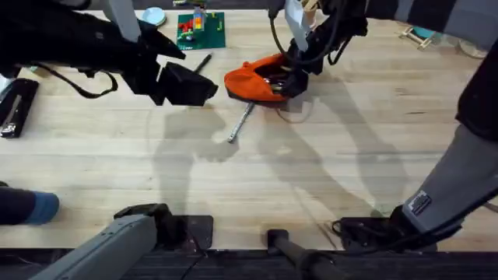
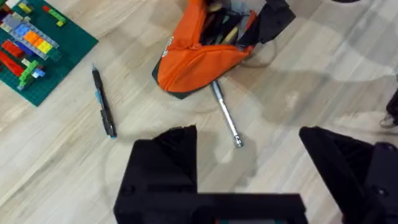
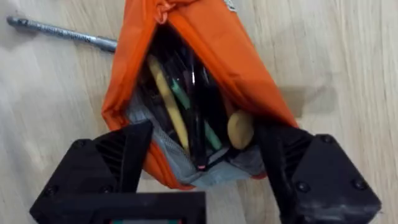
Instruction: Unzip the bag, pick up the pens from the table one at a time and place them inside, then zip the bag closed.
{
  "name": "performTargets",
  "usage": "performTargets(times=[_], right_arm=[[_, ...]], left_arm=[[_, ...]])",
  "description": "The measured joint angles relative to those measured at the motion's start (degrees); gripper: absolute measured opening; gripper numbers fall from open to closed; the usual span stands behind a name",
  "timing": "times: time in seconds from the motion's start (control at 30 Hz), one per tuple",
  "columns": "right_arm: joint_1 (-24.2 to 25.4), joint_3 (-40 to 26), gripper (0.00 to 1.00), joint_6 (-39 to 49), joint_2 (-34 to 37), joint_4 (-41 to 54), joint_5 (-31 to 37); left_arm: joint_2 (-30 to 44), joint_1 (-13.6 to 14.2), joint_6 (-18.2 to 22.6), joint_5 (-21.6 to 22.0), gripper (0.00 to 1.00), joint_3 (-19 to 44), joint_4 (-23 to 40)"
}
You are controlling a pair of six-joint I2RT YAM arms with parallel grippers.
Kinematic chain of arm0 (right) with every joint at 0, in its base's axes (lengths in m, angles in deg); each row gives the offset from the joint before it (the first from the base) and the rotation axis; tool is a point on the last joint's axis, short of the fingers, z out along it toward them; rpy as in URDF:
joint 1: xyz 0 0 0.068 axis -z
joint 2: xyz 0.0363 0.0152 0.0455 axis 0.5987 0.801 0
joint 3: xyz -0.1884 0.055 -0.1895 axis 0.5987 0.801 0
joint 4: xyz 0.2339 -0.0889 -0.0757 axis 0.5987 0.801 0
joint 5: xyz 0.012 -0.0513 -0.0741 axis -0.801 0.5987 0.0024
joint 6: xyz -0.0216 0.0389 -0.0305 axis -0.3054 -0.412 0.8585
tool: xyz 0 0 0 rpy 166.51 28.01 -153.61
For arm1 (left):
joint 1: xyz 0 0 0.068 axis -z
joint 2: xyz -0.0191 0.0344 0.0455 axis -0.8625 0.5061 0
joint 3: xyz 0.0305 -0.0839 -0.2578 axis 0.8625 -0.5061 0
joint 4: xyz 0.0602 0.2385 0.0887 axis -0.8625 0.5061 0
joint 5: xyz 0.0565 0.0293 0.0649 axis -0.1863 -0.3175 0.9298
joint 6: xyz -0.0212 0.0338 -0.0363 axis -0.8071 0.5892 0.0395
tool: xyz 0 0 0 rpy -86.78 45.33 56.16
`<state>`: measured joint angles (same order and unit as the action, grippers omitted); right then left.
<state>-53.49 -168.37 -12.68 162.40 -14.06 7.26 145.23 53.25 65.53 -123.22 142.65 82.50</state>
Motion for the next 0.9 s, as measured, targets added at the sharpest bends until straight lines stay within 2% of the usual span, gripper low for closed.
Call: performTargets(times=[0.17,0.53,0.9], right_arm=[[-0.1,-2.6,0.995,-2.7,0.0,2.9,0.7],[-0.2,-13.7,0.995,-12.3,-0.4,14.1,5.4],[2.4,-14.3,0.995,-13.7,-9.4,16.9,6.0]], left_arm=[[0.0,0.0,0.0,0.0,0.995,0.0,0.0],[0.0,0.0,0.0,0.0,0.995,0.0,0.0],[0.0,0.0,0.0,0.0,0.995,0.0,0.0]])
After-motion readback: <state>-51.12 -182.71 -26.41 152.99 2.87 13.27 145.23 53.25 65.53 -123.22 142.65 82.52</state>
